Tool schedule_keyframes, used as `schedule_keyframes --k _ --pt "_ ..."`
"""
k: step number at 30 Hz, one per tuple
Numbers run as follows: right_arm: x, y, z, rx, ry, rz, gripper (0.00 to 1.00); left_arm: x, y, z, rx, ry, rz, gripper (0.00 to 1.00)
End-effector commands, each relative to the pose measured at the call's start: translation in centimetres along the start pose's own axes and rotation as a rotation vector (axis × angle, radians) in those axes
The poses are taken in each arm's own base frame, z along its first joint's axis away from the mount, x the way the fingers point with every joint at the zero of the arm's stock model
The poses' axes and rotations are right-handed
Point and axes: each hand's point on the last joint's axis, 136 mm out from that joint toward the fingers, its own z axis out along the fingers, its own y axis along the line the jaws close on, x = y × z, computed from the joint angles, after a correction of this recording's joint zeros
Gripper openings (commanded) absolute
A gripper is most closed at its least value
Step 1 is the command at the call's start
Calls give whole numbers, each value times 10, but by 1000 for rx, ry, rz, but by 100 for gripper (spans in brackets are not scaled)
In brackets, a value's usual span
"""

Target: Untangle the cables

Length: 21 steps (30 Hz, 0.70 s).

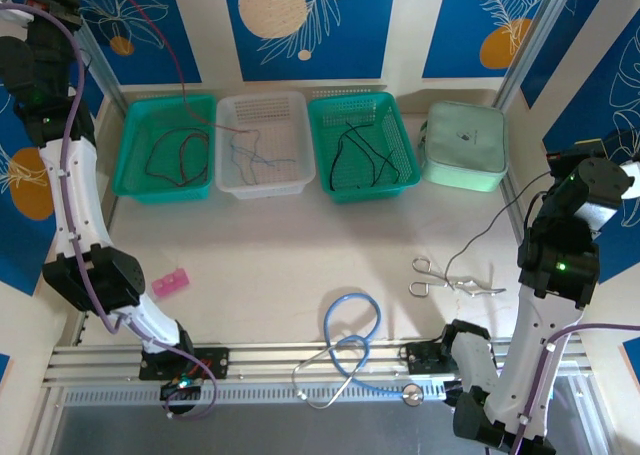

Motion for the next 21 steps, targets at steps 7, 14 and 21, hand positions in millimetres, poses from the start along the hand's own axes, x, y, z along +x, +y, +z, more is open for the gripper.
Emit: schedule_keyframes --k 7,14,21 --pt "-19 14 -9 -42 -40 -27 0 -48 34 -8 -26 -152 114 0" --pt "-11 11 -11 -44 -10 9 0 44 109 -41 -41 21 62 0" --pt "-10 15 -15 -65 14 30 0 173 183 -105 -183 298 -5 0"
